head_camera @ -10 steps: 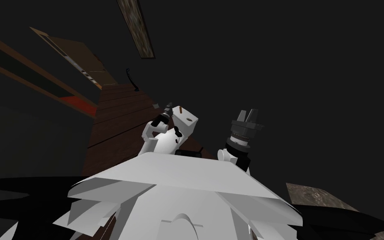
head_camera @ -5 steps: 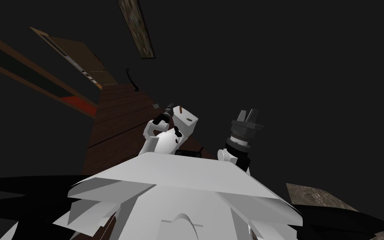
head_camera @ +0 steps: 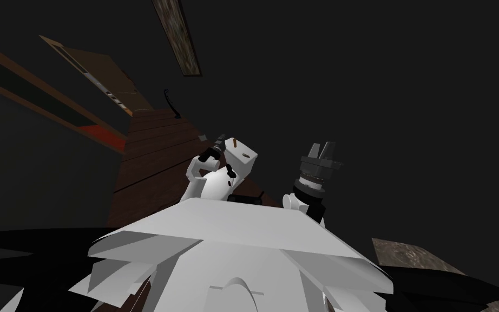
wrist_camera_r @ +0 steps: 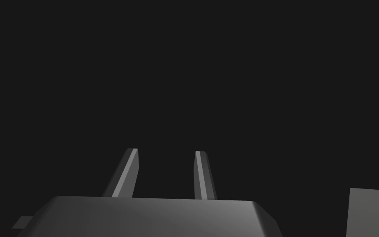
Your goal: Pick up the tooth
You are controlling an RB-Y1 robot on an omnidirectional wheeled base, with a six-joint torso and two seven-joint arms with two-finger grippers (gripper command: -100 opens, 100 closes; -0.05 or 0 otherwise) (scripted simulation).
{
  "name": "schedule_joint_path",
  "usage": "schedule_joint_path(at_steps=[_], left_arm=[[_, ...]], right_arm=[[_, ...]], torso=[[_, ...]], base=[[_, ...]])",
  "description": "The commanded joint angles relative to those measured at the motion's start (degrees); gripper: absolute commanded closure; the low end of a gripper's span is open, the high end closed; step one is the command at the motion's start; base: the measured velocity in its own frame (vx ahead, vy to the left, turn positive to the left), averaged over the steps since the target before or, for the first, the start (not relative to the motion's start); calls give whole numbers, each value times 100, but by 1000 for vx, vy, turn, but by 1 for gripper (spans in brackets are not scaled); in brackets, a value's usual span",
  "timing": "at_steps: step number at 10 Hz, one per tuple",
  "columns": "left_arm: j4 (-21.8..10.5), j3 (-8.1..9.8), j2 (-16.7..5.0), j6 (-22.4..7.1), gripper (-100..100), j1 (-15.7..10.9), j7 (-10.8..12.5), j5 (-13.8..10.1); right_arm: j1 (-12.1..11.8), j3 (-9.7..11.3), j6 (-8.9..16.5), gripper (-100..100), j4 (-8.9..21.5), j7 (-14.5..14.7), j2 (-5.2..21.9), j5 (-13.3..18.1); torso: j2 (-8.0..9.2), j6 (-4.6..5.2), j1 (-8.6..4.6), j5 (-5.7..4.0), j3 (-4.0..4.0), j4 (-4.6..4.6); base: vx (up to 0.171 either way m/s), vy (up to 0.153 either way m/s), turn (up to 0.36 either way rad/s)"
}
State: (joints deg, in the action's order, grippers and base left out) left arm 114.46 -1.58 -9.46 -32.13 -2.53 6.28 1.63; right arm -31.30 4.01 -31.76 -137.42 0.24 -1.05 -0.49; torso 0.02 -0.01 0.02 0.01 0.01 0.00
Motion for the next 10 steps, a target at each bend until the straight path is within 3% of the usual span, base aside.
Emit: schedule_joint_path(at_steps=[1, 5, 10], left_arm=[[-237, 36, -62, -181, -100, -231, -48, -96], [-761, 126, -217, -604, -100, -756, -151, -329], [-1606, 297, -500, -1327, -100, -1618, -324, -756]], right_arm=[[0, 0, 0, 0, 0, 0, 0, 0], [0, 0, 0, 0, 0, 0, 0, 0], [-1, 0, 0, 0, 0, 0, 0, 0]], torso=[[0, 0, 0, 0, 0, 0], [-8, 0, -6, -1, -5, -2], [-14, -1, -10, -2, -8, -3]], base=[[-2, -7, 57], [11, -15, 66], [23, -26, 83]])
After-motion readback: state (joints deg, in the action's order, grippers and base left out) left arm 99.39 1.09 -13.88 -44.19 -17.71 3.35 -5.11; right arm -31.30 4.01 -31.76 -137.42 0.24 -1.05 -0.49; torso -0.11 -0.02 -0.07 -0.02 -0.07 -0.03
